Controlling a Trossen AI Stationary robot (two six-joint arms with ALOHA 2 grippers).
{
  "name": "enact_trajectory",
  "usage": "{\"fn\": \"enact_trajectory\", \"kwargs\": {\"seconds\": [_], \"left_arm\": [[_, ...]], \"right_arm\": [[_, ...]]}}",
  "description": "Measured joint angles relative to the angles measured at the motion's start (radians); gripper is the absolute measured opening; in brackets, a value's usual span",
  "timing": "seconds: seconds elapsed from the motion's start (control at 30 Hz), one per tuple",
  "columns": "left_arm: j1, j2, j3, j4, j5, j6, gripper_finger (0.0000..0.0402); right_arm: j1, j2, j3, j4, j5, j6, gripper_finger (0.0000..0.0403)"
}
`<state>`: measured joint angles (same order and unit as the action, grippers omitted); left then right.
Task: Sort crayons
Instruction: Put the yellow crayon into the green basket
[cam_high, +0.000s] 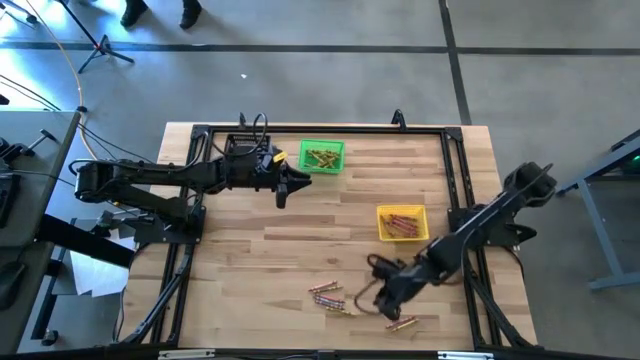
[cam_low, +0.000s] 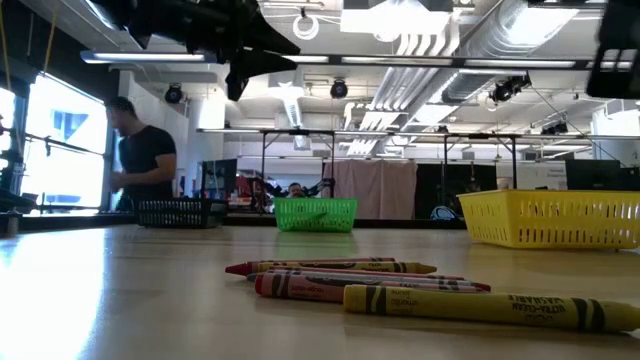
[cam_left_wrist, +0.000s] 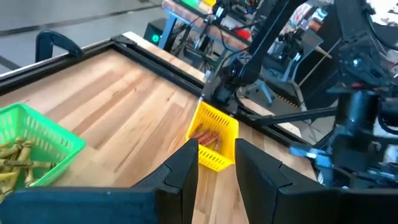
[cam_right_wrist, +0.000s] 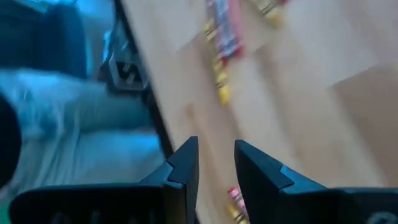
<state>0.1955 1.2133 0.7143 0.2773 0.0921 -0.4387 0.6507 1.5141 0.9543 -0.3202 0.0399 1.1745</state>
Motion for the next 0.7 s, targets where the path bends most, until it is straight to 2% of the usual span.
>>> {"fn": "enact_trajectory", "kwargs": {"seconds": [0.07,0.23,0.37,0.5,0.7], "left_arm": [[0.0,0.0,0.0,-0.009,0.001,-0.008,0.0092],[0.0,0.0,0.0,-0.035,0.005,-0.021,0.0092],[0.0,0.0,0.0,-0.042,0.006,-0.021,0.0092],[0.0,0.0,0.0,-0.044,0.005,-0.021,0.0092],[0.0,0.0,0.0,-0.043,-0.009,-0.021,0.0092]], "right_arm": [[0.036,0.029,0.0,0.045,-0.032,-0.031,0.0087],[0.104,0.098,0.0,0.167,-0.195,-0.167,0.0087],[0.139,0.132,0.0,0.202,-0.249,-0.278,0.0087],[0.162,0.141,0.0,0.168,-0.258,-0.418,0.0087],[0.18,0.142,0.0,0.011,-0.257,-0.615,0.0087]]}}
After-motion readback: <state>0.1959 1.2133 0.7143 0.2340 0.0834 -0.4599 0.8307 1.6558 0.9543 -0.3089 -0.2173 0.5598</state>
